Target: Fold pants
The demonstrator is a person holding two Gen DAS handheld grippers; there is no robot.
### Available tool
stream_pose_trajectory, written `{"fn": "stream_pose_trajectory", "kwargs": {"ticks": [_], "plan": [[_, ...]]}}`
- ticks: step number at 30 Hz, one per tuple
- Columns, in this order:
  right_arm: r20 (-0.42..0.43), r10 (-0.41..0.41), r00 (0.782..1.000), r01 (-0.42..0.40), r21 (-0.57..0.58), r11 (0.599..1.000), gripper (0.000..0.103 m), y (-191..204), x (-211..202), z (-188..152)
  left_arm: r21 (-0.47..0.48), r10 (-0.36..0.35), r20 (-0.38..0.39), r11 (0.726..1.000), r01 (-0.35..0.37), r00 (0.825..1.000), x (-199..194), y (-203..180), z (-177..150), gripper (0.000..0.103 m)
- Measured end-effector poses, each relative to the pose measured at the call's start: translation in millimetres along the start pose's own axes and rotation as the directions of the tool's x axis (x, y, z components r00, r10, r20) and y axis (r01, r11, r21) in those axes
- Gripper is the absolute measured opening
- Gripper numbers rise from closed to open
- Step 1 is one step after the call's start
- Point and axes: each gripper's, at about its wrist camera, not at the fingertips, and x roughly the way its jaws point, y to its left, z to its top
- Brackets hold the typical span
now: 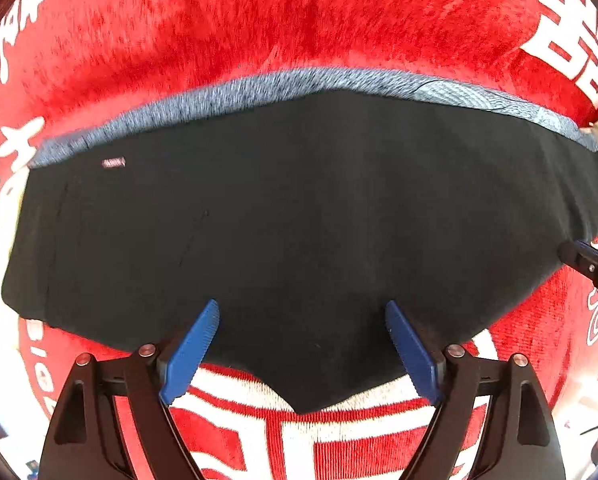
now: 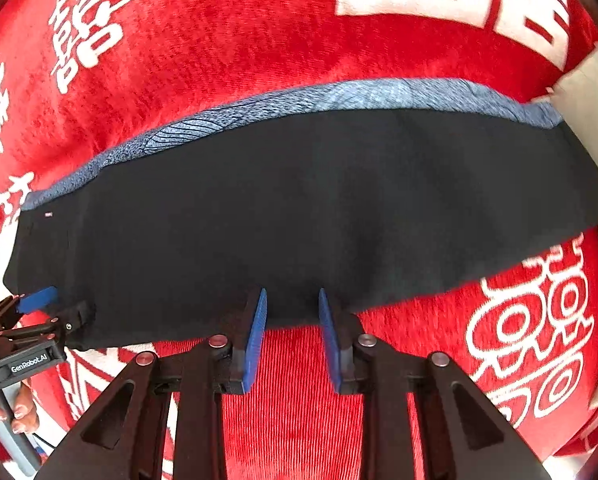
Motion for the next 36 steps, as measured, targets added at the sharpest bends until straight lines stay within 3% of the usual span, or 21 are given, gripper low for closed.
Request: {"fn": "stream_pose_trajectory", "kwargs": {"ticks": [6,14,19,23,30,36], "plan": [[-0.003,0.021,1.000,-0.021,0.111,0.994,0.035,-33,-26,-17,0.054,-0.055,0.057,0.997,0.052,0.997,-31,-41,13,0.086],[0.024,-0.032,0.999,0.025,0.259,0.965,0.039,-109,-53,-25,0.109,-0.105,0.062,0.989,0.098,0.992,-24,-108,52,0.086],[0.028,-0.055,0.998,0.043,0.326,0.944,0.039,-151,-59,-29,0.139,-0.107,0.065,0.985,0.097,0.992,-32,-159,57,0.086],[0.066,-0.071,0.995,0.045,0.333,0.942,0.039,-171,-66,-23,0.162,-0.073,0.093,0.985,0.057,0.993,-28,-181,72,0.086],[0.146,-0.032,0.989,-0.008,0.268,0.963,0.039,-187,-48,50,0.062,-0.025,0.118,0.998,0.018,0.993,5,-208,122,0.086],[0.134,0.071,0.988,-0.094,0.168,0.981,0.039,-172,-5,105,0.047,0.001,0.083,0.999,-0.005,0.997,32,-215,124,0.086]]}}
